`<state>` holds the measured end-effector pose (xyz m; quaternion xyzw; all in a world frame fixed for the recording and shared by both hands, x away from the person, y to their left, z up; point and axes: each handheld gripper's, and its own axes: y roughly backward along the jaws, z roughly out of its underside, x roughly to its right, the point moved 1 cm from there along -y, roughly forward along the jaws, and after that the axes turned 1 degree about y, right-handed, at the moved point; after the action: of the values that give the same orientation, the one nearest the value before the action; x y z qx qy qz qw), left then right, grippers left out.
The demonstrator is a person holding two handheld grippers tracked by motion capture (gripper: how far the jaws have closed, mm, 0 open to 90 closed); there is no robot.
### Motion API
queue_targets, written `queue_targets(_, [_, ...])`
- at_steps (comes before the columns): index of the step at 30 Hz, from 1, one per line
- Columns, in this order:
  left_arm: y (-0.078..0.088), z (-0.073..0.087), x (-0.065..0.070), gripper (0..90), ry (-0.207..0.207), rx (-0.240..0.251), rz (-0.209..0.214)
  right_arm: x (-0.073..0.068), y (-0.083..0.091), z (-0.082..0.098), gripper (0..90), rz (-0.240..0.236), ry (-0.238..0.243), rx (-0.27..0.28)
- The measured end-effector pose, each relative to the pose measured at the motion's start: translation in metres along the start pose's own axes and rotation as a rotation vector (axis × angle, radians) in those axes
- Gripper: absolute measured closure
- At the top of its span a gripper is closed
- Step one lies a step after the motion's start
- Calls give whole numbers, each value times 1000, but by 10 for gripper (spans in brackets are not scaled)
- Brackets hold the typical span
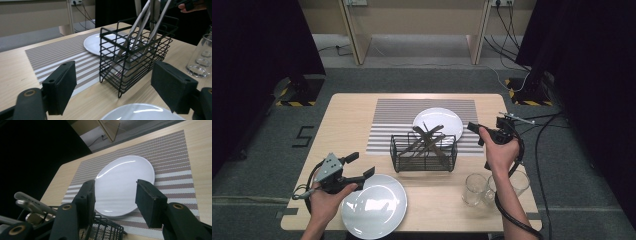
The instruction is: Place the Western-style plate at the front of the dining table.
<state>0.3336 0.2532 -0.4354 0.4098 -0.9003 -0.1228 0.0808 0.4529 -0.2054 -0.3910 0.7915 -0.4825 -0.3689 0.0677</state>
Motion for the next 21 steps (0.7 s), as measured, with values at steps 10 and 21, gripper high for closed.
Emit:
queue_targets(10, [-22,-16,9,246,-34,-2,64,-3,9,14,513,1,25,13])
queue_targets(21, [-44,-32,18,319,-67,-13,132,-2,19,22,511,1,32,35])
